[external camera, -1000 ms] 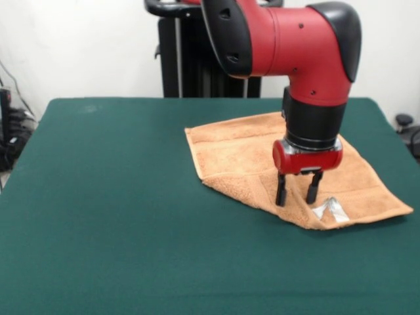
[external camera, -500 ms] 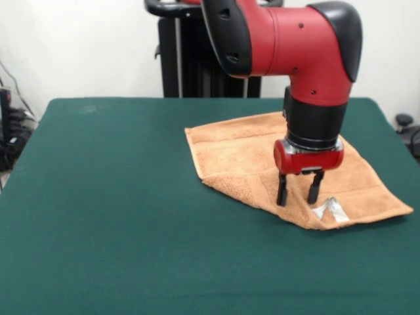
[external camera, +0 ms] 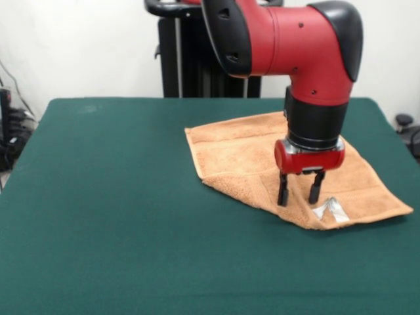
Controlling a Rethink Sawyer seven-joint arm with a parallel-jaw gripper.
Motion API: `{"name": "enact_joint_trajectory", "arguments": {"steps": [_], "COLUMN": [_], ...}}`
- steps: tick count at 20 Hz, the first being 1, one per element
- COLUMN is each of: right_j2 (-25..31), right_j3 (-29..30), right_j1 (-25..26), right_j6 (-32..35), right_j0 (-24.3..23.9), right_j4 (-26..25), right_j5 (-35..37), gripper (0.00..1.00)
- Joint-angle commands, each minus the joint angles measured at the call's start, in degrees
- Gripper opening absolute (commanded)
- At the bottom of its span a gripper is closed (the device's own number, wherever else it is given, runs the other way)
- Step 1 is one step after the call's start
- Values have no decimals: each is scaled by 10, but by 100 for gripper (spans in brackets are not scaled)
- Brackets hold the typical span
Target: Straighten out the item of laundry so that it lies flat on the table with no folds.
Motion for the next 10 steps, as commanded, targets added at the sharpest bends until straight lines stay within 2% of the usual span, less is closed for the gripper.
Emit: {"name": "enact_joint_trajectory", "arguments": {"steps": [1,10], "right_j2": [62,66], "right_j3": [15,29], "right_j1": [-14,-32], "right_j6": [56,52], "right_j0": [7,3], "right_j4": [32,36], "right_j5": [44,57], "gripper": [100,100]}}
